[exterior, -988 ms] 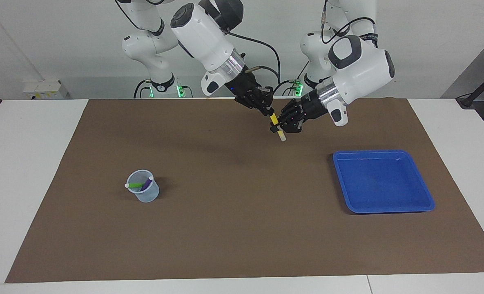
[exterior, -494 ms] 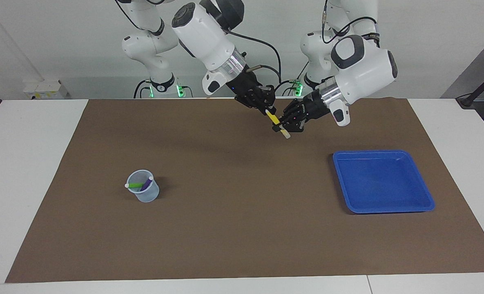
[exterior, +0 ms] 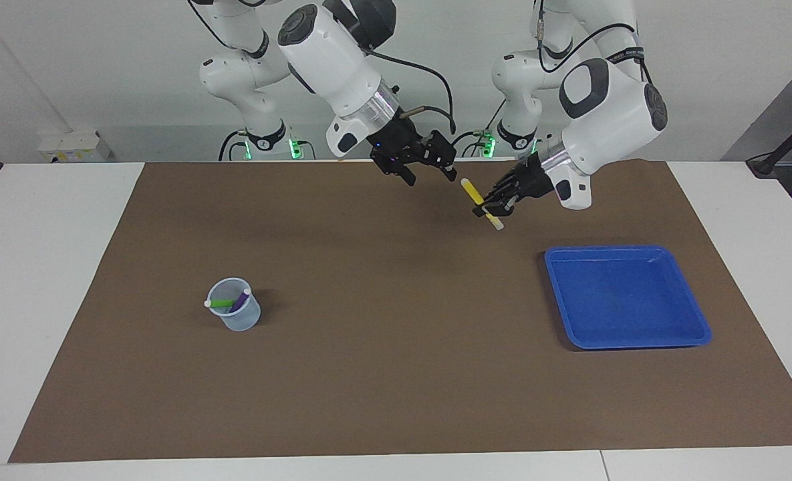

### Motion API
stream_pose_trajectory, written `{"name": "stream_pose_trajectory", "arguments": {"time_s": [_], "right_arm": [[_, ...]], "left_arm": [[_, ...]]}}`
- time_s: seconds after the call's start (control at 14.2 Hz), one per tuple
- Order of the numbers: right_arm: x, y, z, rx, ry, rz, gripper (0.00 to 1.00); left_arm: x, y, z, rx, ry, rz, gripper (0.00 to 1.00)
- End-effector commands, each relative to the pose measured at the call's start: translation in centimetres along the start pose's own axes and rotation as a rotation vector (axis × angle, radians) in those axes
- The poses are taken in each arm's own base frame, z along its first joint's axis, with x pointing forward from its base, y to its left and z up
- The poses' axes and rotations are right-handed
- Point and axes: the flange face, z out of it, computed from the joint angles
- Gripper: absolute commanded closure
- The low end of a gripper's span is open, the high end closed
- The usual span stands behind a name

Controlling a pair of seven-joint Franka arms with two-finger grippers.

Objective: Right arm passes pens to left for tray arrangement

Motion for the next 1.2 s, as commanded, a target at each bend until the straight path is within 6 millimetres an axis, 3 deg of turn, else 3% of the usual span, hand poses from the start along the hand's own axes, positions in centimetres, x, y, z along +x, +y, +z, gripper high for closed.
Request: {"name": "stream_pose_trajectory", "arguments": {"time_s": [0.0, 0.28, 0.42, 0.71, 0.92, 1.13], "right_arm": [[0.3, 1.0, -1.5, -0.059, 0.008, -0.116, 0.00], [2.6, 4.0, -3.4, -0.174, 0.001, -0.278, 0.00], [3.8, 5.7, -4.7, -0.249, 0.003, -0.397, 0.00], [7.6, 9.5, -6.5, -0.348, 0.024, -0.619, 0.00], [10.1, 12.0, -7.6, -0.449, 0.066, -0.686, 0.00], [13.6, 16.5, -6.4, -0.488, 0.068, -0.762, 0.00]], "left_arm": [[-0.2, -1.4, -0.5, 0.059, 0.055, 0.091, 1.00], [0.9, -4.2, 0.9, 0.167, 0.142, 0.341, 1.00], [3.2, -5.5, 0.6, 0.199, 0.216, 0.451, 1.00], [6.1, -6.3, 0.3, 0.422, 0.332, 0.777, 1.00], [10.0, -6.4, 0.6, 0.504, 0.389, 0.883, 1.00], [12.1, -5.9, 0.5, 0.627, 0.456, 1.016, 1.00]]}}
